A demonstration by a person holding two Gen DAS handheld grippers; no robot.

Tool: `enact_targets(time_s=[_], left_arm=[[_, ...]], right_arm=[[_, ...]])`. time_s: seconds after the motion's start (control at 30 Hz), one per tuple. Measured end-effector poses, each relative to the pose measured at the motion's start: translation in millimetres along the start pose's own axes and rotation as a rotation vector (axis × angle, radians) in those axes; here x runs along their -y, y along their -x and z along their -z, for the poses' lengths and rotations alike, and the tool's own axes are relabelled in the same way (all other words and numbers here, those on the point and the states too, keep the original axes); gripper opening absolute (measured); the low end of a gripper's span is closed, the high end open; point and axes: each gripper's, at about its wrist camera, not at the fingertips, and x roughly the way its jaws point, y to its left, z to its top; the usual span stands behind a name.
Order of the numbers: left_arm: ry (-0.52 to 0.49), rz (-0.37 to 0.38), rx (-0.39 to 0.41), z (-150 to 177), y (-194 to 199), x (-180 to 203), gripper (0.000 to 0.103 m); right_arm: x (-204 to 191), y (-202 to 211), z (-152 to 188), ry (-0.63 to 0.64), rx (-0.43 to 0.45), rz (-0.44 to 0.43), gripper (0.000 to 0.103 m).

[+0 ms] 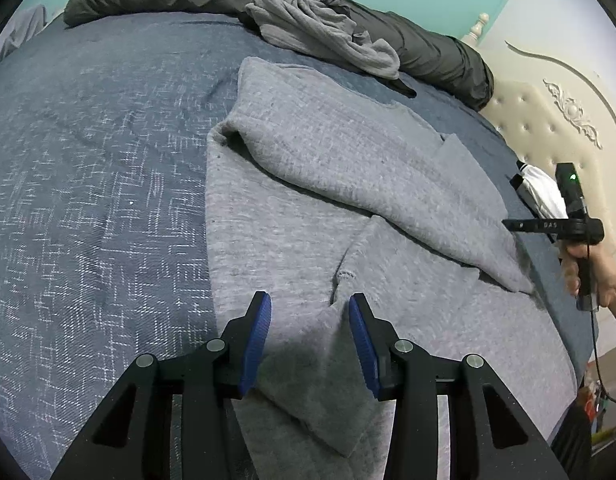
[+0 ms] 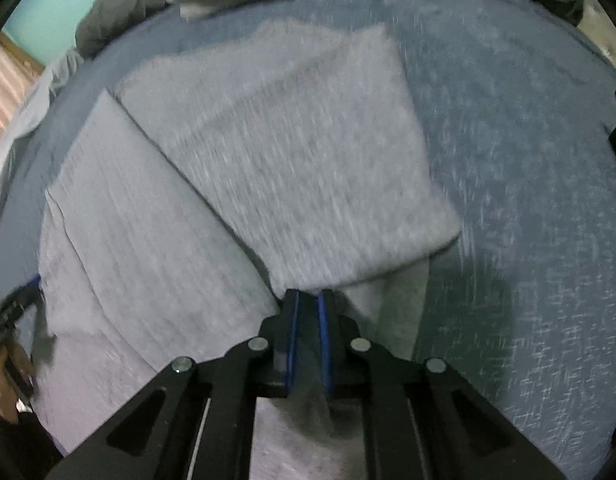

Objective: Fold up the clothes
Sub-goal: 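Smooth the folded sweatshirt near the hem with both tools, then grasp the grey sweatshirt hem edge with both tools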

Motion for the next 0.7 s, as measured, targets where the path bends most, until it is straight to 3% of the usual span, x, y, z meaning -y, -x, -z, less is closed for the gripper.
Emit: enact_targets(time_s=[0.1,0.23,0.33,0.57,0.67,0.7], left_arm=[[0.005,-0.002,-0.003,1.3,2.4,-1.7,0.047],[0.0,-0.006,-0.025,6.8,6.8,-0.9,0.048],[-0.001,-0.006,-0.031,9.8,15.5,-1.1,0.048],[0.042,-0.012,-0.056,19.0,49.9,-4.2,0.048],[0.039,-0.029,-0.107,31.3,64.6,-2.2,0.048],[0.035,-0.036,-0.121,36.0,68.7,-0.9,0.048]], right_arm=[[-10.2,8.8,-1.4,0.011,0.047,0.002,0.009],[-9.9,-8.0,10.5,-0.001,-0.055,0.013,0.009],[-1.8,-5.2,28.2,-0.023,-0.074,0.002,0.009],[21.4,50.8,85.1,-0.059,-0.023,-0.01,0.011],[20.0,71.3,124.8,-0.071,-0.018,-0.05,0.022],[19.5,75.1,132.5,-0.073,-0.018,-0.058,0.031]])
